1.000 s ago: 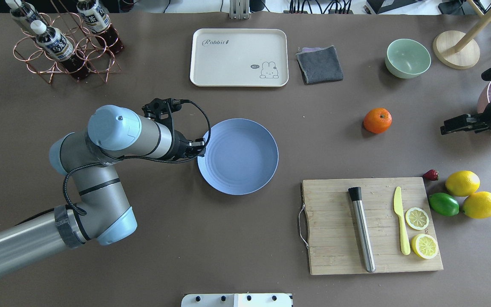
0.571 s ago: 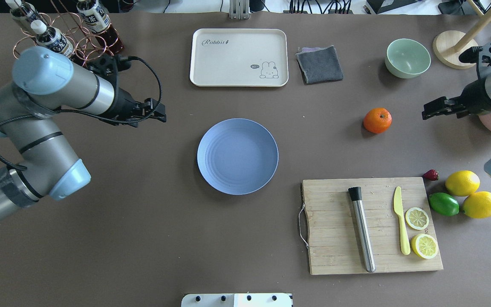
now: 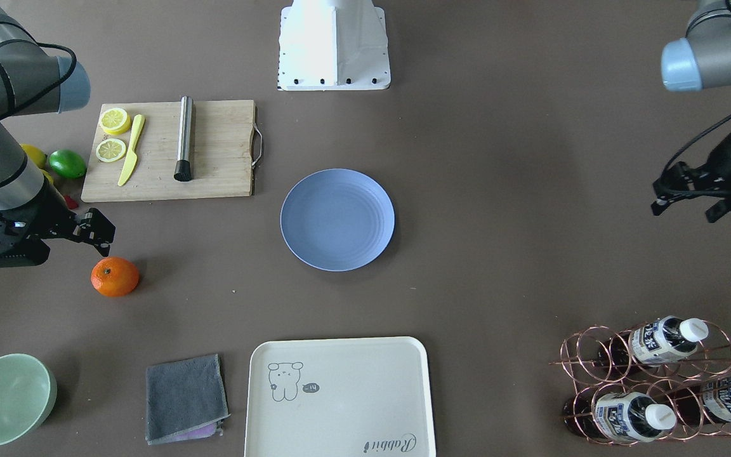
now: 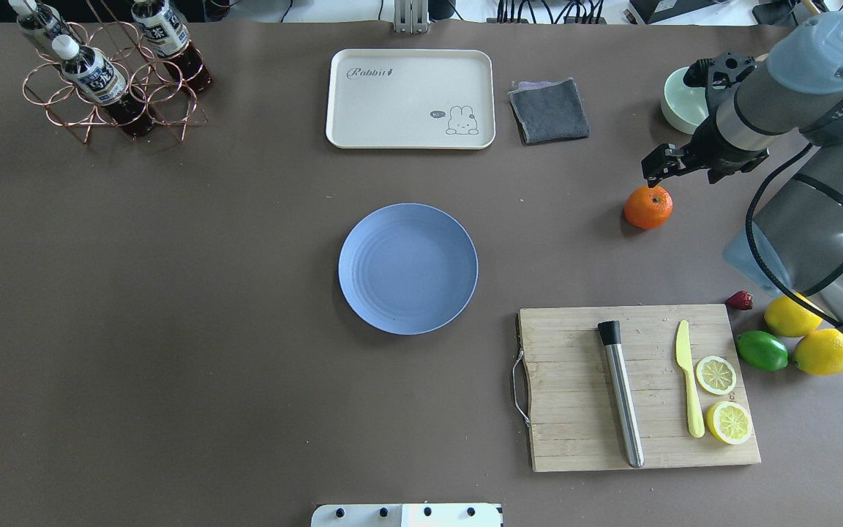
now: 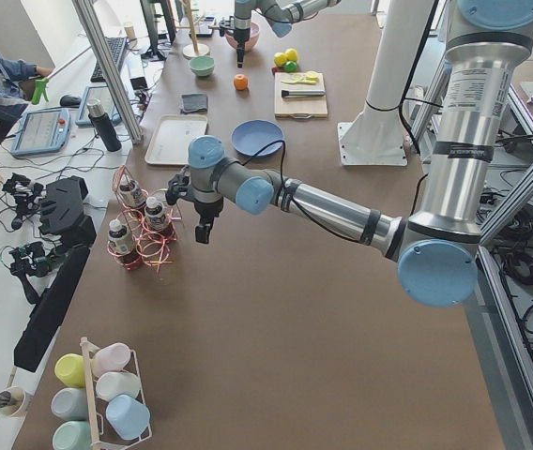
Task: Pick orange to plate
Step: 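Withdraw the left gripper while the right gripper moves above the orange tangerine, then lower the right gripper and grasp the orange tangerine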
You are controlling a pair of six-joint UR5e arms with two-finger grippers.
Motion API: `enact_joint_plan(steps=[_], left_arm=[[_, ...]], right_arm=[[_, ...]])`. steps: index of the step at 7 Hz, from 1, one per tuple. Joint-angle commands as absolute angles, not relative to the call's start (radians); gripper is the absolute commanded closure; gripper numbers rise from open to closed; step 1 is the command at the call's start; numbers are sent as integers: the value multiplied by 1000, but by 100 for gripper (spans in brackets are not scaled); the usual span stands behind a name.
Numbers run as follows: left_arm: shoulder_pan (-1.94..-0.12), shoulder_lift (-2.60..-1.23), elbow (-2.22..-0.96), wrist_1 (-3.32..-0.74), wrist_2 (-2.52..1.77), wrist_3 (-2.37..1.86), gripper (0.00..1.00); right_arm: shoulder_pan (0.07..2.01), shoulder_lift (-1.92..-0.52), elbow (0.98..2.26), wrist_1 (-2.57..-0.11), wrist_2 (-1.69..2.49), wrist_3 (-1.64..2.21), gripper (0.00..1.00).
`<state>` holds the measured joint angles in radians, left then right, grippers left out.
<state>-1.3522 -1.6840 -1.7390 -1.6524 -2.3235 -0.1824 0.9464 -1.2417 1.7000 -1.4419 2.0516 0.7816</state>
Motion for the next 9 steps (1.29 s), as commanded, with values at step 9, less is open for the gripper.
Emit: enact_joint_plan(steps=[9], left_arm=[[-1569, -1545, -1683, -1445, -2450, 167, 2]], right_arm=[[861, -1227, 1485, -1215, 2043, 873, 2]])
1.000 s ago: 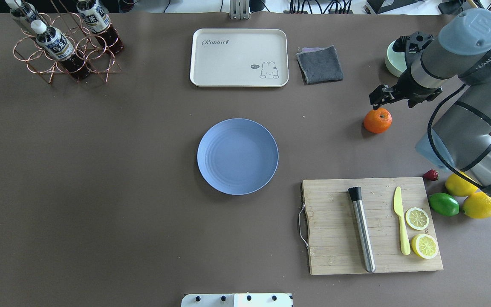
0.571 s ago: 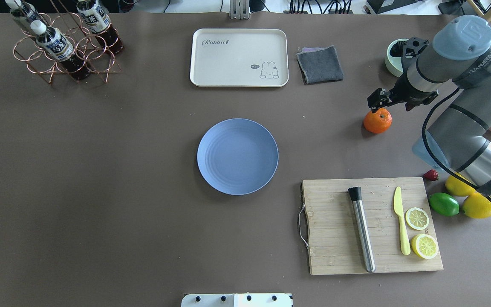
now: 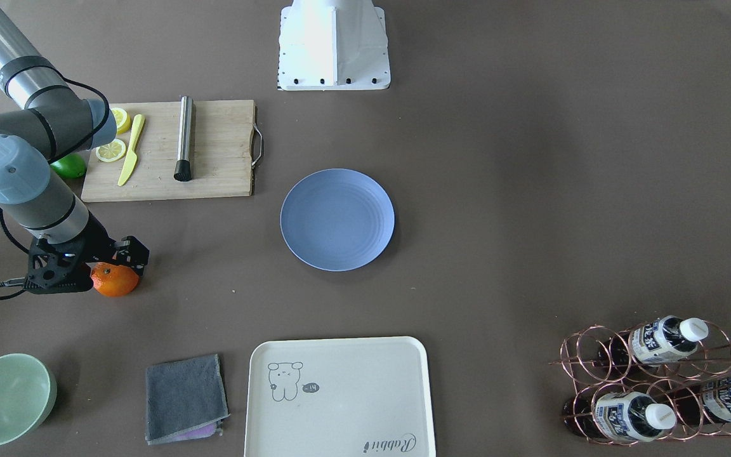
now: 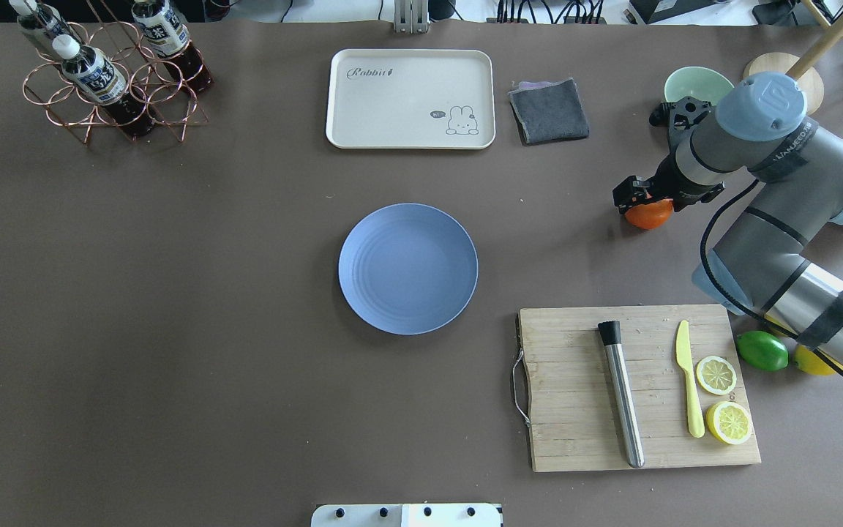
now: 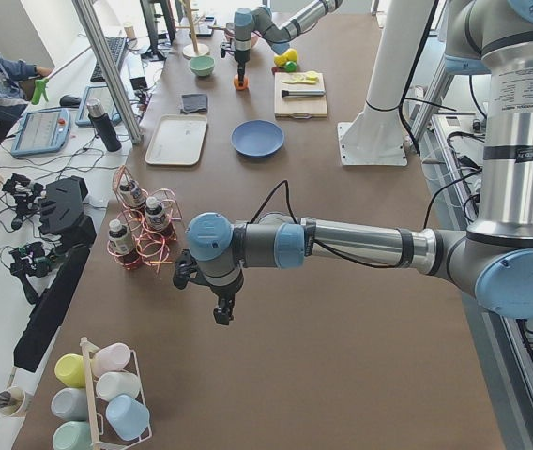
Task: Pick orange to plate
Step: 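Lower the right gripper and grasp the orange tangerine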
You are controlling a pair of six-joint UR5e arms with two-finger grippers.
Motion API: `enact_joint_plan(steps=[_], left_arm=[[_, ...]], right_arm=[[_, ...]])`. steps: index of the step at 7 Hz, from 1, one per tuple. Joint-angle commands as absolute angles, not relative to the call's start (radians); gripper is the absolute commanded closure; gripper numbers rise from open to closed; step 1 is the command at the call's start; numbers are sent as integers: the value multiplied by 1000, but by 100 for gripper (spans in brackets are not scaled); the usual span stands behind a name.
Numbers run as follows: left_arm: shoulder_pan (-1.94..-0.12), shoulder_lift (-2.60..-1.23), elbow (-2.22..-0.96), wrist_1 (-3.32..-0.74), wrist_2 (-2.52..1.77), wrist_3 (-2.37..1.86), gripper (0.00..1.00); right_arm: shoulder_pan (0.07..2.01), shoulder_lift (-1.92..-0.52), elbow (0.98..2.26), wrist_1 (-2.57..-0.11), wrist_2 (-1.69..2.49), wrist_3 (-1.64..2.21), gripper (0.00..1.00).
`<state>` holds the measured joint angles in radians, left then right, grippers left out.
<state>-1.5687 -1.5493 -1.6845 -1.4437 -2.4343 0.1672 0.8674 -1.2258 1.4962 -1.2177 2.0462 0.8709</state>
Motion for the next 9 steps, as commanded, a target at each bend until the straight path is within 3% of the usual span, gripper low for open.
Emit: enact_joint_plan(steps=[1, 3, 4, 5, 6, 7, 9], left_arm=[[-1569, -1545, -1683, -1443, -2450, 167, 2], [-1569, -1543, -1680, -1443, -2450, 167, 2], [-1569, -1543, -1678, -1443, -2450, 167, 2], [-1569, -1543, -1678, -1445, -2450, 167, 2], [-1569, -1543, -1677, -1443, -2450, 169, 2], [-1568, -1543, -1674, -1443, -2450, 167, 2], [-1568, -1545, -1675, -1445, -2451, 167, 2]], right_arm=[[858, -1227, 1482, -1215, 2043, 871, 2], [851, -1220, 1476, -1215, 2040, 871, 4], [850, -1218, 1476, -1213, 2025, 871, 12], [844, -1215, 1480, -1213, 2005, 873, 51], [842, -1212, 1500, -1213, 2008, 874, 100], [832, -1197, 1547, -1232, 2009, 894, 100], [722, -1033, 1552, -1328, 1968, 1148, 100]])
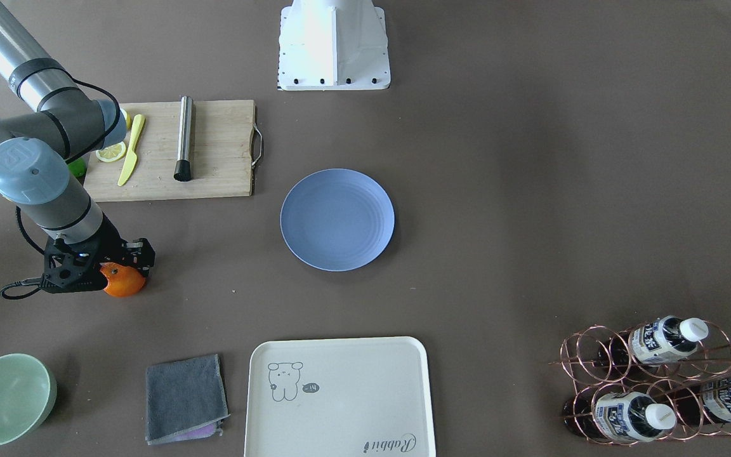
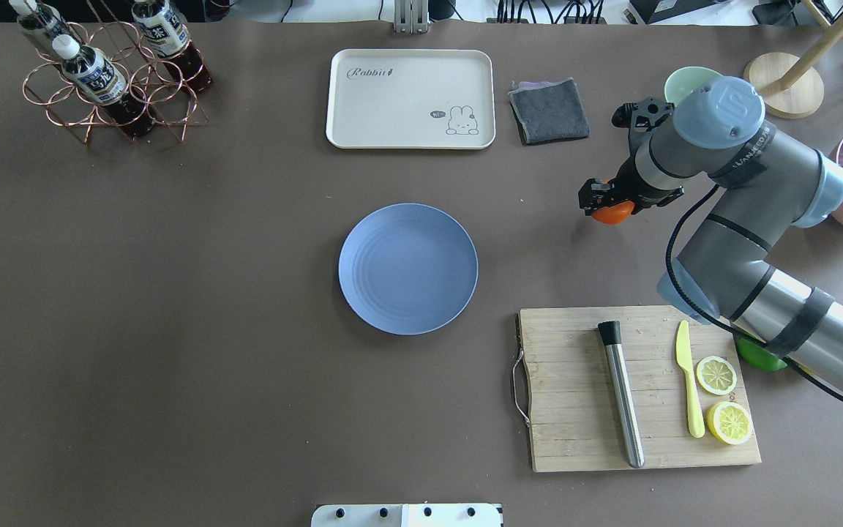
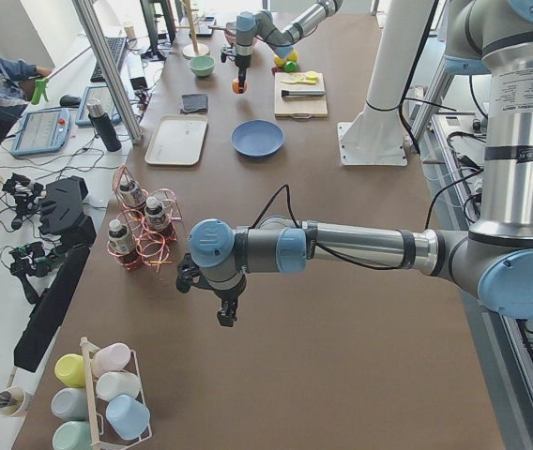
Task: Pick orange to plate
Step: 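Carry the tangerine with the right gripper over the blue plate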
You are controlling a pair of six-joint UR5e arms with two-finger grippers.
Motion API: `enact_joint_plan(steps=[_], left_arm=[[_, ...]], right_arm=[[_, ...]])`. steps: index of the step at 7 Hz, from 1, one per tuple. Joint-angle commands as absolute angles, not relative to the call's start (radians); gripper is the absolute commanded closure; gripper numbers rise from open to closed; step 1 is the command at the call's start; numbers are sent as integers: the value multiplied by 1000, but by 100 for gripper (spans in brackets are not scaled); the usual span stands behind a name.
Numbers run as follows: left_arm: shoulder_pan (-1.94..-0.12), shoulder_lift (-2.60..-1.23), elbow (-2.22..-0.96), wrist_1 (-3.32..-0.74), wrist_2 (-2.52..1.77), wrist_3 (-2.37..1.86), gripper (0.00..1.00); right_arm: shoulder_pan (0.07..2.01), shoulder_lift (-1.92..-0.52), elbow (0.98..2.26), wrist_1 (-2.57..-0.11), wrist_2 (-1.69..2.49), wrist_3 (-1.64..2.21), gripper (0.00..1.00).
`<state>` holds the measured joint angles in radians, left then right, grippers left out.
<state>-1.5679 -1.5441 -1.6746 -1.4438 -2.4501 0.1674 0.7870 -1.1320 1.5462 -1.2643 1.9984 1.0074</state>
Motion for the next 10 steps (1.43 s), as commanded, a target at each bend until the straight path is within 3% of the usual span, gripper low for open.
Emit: enact_joint_plan(steps=[1, 5, 9, 10], left_arm=[[-1568, -1545, -1674, -1443, -2451, 167, 2], [-1568, -1543, -1674, -1443, -2451, 167, 2], [-1569, -1543, -1667, -1443, -2451, 167, 2], [-1568, -1543, -1667, -1443, -2451, 167, 2]], right_arm=[[645, -929, 1545, -1418, 1897, 1273, 100], [476, -708, 1409, -1516, 1750, 1485, 100], [446, -681, 1376, -1509, 1729, 1491, 100], [446, -680, 1365, -1509, 1729, 1491, 55]])
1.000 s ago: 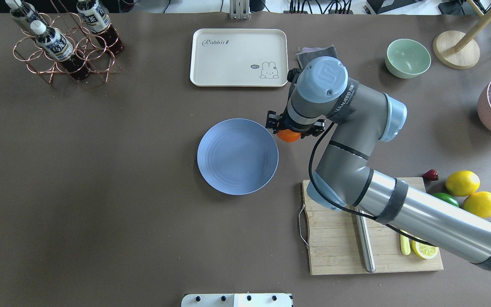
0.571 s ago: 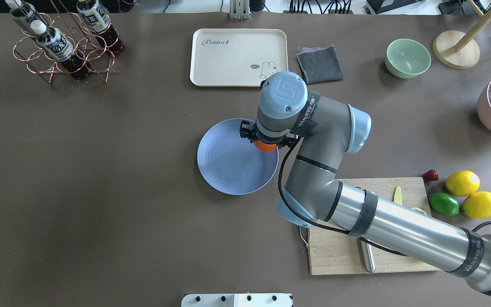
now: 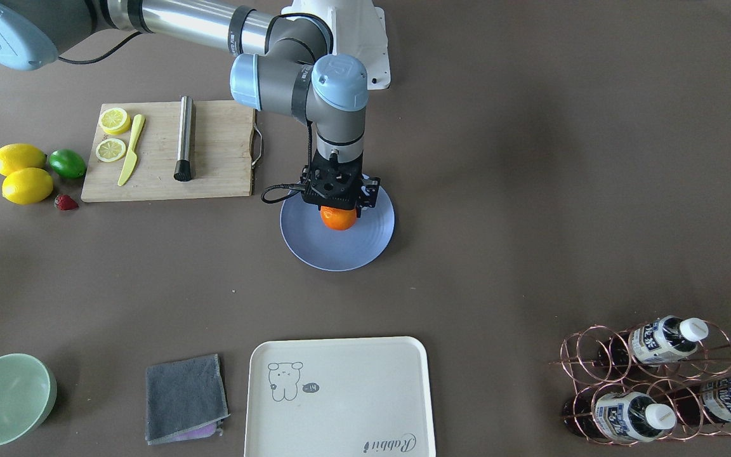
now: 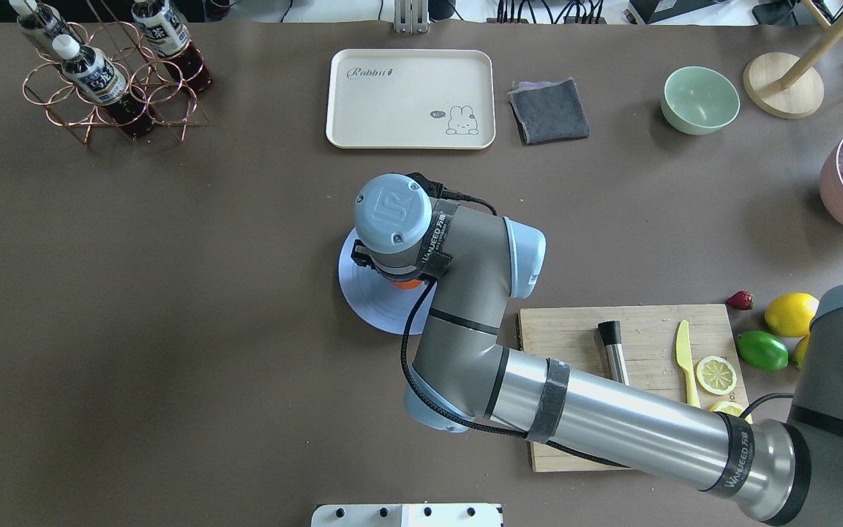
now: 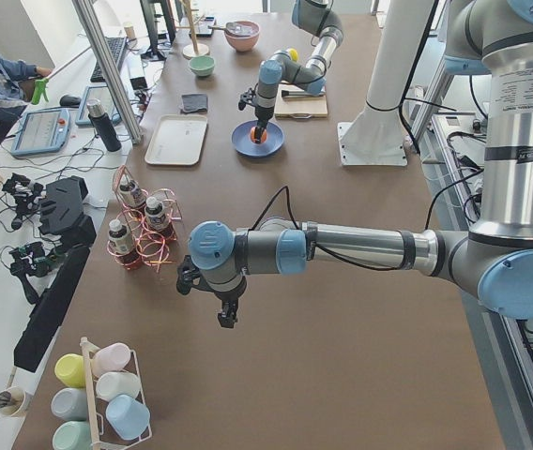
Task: Pick orange to plate
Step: 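Carry the tangerine with the right gripper over the blue plate, then open the right gripper to release the tangerine onto the plate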
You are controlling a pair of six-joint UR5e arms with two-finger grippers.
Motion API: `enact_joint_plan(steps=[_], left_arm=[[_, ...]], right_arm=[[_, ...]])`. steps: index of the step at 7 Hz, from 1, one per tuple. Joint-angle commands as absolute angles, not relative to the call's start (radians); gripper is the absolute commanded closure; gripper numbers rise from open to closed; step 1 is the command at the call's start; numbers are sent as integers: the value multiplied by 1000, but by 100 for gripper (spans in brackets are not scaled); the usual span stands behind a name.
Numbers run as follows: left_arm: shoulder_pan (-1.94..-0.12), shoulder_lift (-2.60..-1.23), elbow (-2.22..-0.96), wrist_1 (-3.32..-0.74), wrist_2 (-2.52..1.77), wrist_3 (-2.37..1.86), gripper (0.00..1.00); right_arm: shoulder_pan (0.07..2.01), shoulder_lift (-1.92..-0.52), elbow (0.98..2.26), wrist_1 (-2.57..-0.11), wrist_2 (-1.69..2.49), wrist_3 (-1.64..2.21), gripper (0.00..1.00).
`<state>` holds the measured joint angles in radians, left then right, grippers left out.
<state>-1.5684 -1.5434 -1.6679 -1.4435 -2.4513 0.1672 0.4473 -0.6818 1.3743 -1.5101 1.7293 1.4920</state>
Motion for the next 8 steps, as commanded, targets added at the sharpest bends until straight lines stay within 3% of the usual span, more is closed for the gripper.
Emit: enact_joint_plan(steps=[1, 4, 6, 7, 8], left_arm=[[-1568, -1543, -1667, -1443, -2451, 167, 2], [-1568, -1543, -1664, -1443, -2451, 167, 2], [-1569, -1543, -1660, -1445, -2444, 170, 2], [-1569, -1534, -1660, -1443, -2441, 181, 2], [-1571, -1534, -1660, -1442, -2438, 181, 2]], right_arm=[[445, -681, 1362, -1509, 1729, 1480, 1], [489, -680, 1419, -1517, 1761, 1412, 0], [624, -693, 1483, -1614, 1900, 1320, 0], [693, -727, 1520, -1705, 1932, 1183, 0], [789, -862, 1623, -1706, 1991, 1041, 0]])
